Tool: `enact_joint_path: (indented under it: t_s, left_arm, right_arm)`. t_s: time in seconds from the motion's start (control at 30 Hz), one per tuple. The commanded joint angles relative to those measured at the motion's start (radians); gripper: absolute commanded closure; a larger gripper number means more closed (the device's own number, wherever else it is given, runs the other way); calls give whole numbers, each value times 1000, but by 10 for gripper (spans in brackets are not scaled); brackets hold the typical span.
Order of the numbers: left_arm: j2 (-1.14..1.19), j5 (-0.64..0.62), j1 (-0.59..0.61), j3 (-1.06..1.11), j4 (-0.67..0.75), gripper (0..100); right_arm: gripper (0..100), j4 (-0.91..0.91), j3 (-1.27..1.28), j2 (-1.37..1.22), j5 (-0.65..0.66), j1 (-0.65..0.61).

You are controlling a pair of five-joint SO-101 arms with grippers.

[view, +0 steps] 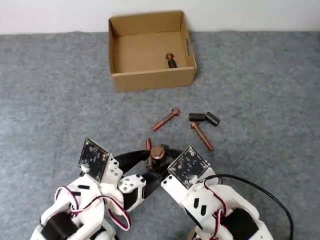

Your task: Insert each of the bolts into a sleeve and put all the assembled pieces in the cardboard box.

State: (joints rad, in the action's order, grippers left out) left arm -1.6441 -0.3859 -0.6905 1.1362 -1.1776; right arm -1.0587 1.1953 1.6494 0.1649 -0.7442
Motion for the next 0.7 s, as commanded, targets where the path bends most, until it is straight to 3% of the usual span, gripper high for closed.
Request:
enact_joint_path:
  t_s: [0.0, 0.3, 0.43, 0.5, 0.67]
  left_arm:
    - [6, 0, 25, -13, 2, 784]
    - [0, 89, 175, -105, -3, 787]
    - [-2, 89, 206, -136, -34, 889]
    - [-3, 89, 239, -140, -37, 988]
    - [-3, 89, 413, -82, -31, 996]
  right_arm:
    - [991, 21, -17, 7, 5, 10]
    - [991, 15, -14, 7, 0, 13]
    - [991, 13, -12, 2, -2, 24]
    - [991, 13, -12, -1, -35, 65]
    - [991, -25, -12, -2, -158, 252]
